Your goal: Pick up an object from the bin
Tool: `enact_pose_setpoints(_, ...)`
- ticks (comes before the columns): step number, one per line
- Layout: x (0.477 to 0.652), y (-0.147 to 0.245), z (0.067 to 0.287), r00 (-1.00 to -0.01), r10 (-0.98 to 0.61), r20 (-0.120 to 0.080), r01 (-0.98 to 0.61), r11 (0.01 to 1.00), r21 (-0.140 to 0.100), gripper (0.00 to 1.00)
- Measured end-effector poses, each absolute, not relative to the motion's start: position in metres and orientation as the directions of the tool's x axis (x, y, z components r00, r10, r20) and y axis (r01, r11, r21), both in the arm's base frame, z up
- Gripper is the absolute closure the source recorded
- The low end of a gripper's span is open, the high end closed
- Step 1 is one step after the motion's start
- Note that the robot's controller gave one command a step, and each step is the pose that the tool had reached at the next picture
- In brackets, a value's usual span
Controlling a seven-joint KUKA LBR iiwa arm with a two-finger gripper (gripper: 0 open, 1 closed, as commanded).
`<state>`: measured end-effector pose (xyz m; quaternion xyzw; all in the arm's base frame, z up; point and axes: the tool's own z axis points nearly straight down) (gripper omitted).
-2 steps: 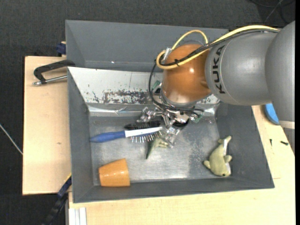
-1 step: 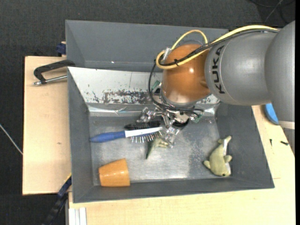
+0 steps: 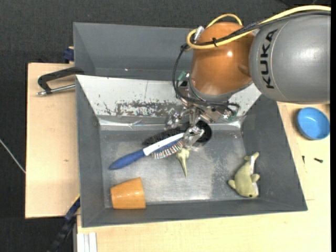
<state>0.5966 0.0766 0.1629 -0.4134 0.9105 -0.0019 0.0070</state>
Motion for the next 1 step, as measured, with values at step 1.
enact_pose_setpoints(1,0.5978,0.0774,0.178,-0.659,-0.752,-0.007,-0.752,0.659,-0.004,1.0)
